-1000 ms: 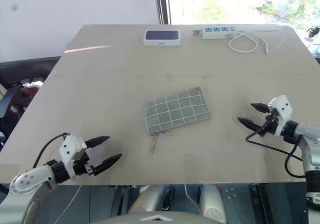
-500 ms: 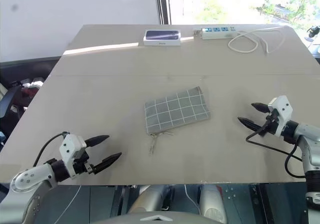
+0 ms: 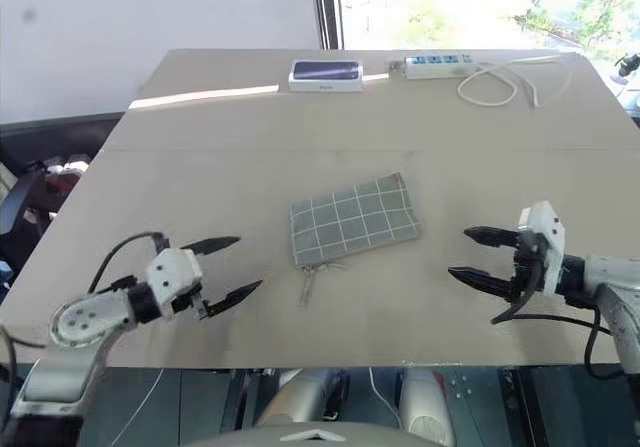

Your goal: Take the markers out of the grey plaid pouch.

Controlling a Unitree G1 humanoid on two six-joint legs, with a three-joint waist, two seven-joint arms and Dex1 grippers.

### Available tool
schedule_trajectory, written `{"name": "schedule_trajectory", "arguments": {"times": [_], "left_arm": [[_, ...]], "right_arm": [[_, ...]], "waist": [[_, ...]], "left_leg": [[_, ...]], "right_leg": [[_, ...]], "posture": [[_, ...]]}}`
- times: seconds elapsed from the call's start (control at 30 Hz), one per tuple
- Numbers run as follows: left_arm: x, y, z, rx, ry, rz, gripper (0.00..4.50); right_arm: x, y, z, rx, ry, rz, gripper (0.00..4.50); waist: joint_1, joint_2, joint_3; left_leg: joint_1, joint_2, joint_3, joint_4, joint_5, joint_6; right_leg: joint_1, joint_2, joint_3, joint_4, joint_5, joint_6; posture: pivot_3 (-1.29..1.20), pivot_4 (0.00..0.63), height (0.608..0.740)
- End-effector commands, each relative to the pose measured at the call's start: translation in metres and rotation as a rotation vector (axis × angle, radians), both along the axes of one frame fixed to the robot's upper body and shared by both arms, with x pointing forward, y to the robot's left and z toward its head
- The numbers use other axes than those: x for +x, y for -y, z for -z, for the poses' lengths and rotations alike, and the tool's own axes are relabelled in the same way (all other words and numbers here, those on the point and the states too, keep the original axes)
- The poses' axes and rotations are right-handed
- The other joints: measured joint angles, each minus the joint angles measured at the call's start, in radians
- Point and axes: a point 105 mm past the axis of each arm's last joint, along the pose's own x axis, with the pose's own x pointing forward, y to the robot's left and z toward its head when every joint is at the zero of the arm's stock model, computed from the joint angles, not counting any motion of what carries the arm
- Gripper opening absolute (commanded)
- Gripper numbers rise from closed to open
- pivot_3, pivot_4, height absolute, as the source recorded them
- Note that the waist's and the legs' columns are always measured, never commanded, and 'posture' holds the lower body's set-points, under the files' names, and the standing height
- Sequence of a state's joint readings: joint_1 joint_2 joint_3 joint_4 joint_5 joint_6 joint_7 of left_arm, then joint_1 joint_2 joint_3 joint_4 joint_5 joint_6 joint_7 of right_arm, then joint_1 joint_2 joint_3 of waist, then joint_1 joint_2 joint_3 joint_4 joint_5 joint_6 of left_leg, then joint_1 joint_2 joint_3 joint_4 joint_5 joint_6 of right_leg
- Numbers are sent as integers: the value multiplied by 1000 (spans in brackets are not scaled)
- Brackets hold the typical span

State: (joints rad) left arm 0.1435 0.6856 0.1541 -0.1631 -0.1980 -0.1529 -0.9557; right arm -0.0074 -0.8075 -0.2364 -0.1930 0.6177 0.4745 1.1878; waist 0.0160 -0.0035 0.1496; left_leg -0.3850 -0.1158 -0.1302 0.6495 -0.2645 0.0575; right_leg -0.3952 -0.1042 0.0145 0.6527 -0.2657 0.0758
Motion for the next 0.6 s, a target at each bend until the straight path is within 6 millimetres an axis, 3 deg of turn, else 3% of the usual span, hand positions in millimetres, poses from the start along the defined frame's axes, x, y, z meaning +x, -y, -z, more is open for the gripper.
{"name": "schedule_trajectory", "arguments": {"times": [0.03,0.27,0.43,0.6], "left_arm": [[13,10,1,165,154,129,4424],[32,24,9,348,417,303,4424],[32,45,10,424,628,476,4424],[31,60,22,455,690,557,4424]], "right_arm": [[-5,-20,-12,27,27,-53,4500],[-13,-22,-15,22,31,-39,4500],[-17,-22,-16,27,31,-26,4500],[-18,-27,-16,29,30,-31,4500]], "waist": [[-1,0,0],[2,0,0],[9,0,0],[9,0,-1]], "left_leg": [[0,0,0,0,1,-2],[-1,-1,0,0,2,-4],[0,-2,-1,1,2,-4],[1,-2,0,1,3,-4]], "right_leg": [[0,0,0,0,0,0],[0,-1,-1,-1,0,0],[0,-1,-1,2,0,0],[0,-1,0,4,0,0]], "posture": [[0,150,738],[0,150,738],[0,150,738],[0,150,738]]}}
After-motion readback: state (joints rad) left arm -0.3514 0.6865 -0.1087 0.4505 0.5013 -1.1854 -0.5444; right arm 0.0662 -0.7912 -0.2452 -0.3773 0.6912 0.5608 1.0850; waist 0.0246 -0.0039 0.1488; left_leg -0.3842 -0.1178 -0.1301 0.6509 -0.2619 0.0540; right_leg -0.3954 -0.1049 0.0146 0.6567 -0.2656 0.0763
